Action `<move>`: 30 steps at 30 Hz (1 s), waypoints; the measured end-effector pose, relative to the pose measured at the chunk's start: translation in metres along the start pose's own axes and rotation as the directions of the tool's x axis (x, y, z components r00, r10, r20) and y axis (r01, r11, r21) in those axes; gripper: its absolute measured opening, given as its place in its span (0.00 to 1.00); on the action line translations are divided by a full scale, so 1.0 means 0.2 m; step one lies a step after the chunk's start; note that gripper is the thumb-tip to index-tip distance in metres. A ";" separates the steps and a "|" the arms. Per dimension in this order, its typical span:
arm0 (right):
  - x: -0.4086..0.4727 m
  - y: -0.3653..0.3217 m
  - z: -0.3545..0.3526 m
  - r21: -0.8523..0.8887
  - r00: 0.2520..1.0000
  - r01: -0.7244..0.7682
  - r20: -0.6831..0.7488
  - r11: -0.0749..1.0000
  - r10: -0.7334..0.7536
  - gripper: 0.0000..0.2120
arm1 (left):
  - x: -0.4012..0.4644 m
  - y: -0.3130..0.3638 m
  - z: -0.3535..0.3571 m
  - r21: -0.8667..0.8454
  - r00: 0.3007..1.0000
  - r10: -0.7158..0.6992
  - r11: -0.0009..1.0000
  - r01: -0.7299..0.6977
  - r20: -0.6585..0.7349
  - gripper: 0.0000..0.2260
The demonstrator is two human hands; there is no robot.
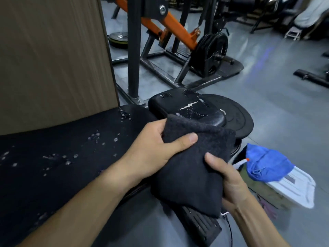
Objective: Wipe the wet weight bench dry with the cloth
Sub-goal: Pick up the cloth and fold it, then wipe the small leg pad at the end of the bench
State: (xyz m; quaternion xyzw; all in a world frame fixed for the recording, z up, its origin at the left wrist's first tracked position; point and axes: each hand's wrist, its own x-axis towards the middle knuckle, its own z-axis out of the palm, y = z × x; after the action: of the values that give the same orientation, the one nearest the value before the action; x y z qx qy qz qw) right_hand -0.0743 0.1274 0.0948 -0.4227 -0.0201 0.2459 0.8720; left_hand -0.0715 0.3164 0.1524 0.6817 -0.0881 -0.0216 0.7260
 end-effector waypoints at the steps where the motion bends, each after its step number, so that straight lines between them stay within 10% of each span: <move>1: 0.01 0.01 -0.01 0.029 1.000 0.018 0.015 0.999 -0.018 0.44 | 0.00 0.00 0.00 0.041 0.999 0.034 0.999 -0.035 0.011 0.12; 10: -0.15 0.00 0.05 0.123 0.973 -0.095 0.220 0.988 0.066 0.24 | -0.08 0.03 -0.06 0.101 0.994 0.068 0.992 -0.076 0.083 0.14; 30: -0.72 -0.42 -0.01 0.068 0.886 0.001 -0.462 0.998 0.030 0.23 | -0.48 0.27 0.08 0.771 0.999 -0.038 0.637 0.012 0.016 0.06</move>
State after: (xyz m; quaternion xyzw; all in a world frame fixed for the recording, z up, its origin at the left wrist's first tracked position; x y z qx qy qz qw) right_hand -0.1657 0.0184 0.1813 -0.4399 0.1995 0.1452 0.8635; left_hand -0.1721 0.3191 0.1967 0.9267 -0.0905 -0.0024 0.3647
